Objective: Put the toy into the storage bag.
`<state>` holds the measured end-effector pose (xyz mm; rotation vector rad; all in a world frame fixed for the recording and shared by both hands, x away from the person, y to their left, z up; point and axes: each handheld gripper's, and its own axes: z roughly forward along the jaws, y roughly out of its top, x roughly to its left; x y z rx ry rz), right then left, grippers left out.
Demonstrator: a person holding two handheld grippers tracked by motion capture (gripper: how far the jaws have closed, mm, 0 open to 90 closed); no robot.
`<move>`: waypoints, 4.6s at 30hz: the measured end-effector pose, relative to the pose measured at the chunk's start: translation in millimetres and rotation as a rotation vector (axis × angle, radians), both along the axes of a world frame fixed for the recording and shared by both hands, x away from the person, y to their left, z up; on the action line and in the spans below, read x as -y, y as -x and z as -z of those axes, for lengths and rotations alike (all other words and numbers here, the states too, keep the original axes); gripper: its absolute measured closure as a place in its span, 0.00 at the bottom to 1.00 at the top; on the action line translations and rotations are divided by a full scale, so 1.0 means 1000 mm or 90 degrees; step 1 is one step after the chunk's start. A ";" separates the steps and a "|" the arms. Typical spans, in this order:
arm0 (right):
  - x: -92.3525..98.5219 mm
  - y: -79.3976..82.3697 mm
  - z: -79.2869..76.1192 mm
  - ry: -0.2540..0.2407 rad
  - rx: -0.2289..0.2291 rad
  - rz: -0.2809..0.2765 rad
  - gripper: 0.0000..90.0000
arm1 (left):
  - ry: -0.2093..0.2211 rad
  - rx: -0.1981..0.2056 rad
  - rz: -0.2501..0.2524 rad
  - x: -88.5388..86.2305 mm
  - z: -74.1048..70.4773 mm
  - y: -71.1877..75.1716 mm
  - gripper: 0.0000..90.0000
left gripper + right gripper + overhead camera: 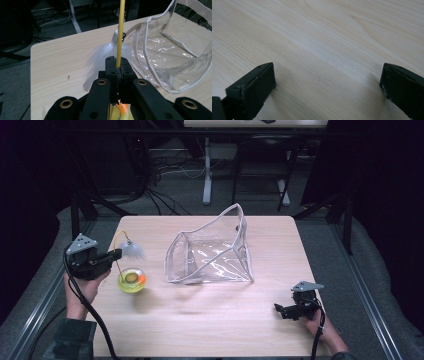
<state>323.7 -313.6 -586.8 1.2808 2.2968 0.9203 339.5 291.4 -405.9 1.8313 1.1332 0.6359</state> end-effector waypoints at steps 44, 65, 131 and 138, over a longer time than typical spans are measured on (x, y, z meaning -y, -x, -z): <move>0.000 0.001 0.000 0.002 -0.001 0.004 0.00 | 0.001 0.051 0.051 0.014 -0.062 -0.003 0.98; 0.000 0.001 0.000 -0.001 -0.001 0.004 0.00 | 0.000 0.083 0.081 0.038 -0.091 -0.017 0.98; 0.000 0.001 0.000 0.001 0.000 0.001 0.00 | -0.038 0.058 0.234 0.146 -0.101 -0.069 0.98; 0.000 0.001 0.000 0.001 0.000 0.001 0.00 | -0.057 0.037 0.237 0.153 -0.095 -0.078 0.98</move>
